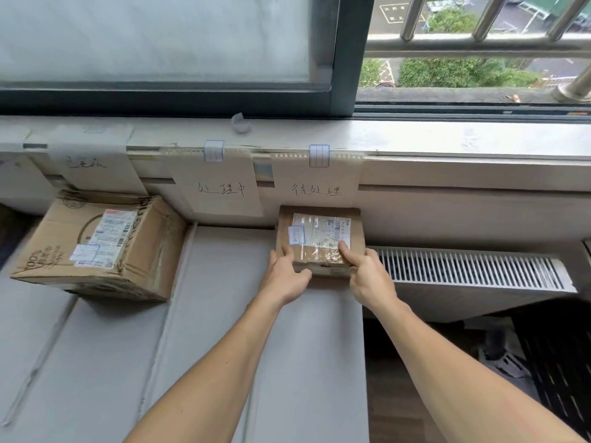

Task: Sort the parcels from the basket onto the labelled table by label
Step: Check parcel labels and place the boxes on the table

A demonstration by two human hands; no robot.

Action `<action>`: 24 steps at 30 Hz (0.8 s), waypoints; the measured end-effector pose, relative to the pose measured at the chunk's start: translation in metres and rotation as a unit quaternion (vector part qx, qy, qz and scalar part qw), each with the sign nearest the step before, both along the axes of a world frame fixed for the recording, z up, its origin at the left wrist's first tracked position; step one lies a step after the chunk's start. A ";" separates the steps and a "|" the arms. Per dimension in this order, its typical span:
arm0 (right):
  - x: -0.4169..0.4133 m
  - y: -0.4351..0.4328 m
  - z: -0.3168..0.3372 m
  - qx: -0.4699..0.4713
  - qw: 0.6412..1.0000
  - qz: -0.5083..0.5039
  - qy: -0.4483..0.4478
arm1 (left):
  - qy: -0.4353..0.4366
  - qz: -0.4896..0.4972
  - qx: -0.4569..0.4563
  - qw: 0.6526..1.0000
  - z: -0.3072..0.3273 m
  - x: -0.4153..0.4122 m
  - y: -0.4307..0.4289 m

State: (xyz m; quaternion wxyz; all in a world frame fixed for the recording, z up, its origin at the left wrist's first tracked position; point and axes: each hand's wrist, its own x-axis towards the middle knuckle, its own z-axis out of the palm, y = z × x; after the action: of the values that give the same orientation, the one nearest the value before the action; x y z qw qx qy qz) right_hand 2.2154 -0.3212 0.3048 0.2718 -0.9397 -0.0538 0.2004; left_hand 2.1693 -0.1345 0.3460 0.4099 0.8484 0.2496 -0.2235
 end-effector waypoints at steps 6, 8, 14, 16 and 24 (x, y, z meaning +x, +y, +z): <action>-0.017 0.000 0.019 -0.023 0.997 0.023 0.068 | -0.019 0.003 -0.102 0.995 0.012 -0.014 0.014; -0.036 0.001 0.029 -0.013 0.998 -0.016 0.061 | -0.052 0.018 -0.116 0.992 0.013 -0.028 0.023; -0.121 0.016 0.037 -0.006 0.996 -0.091 0.007 | -0.052 -0.015 -0.090 0.994 -0.009 -0.095 0.062; -0.155 0.028 0.034 -0.017 0.993 -0.110 0.034 | -0.037 -0.010 -0.097 0.995 -0.017 -0.124 0.072; -0.283 0.092 0.020 -0.004 0.992 -0.050 0.113 | 0.014 -0.001 -0.129 0.992 -0.036 -0.227 0.097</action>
State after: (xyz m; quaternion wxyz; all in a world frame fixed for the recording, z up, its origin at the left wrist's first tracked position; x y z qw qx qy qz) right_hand 1.9328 -0.2290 0.3252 0.2817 -0.9137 0.0250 0.2920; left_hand 1.9426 -0.0375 0.3101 0.5119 0.7855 0.2239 -0.2659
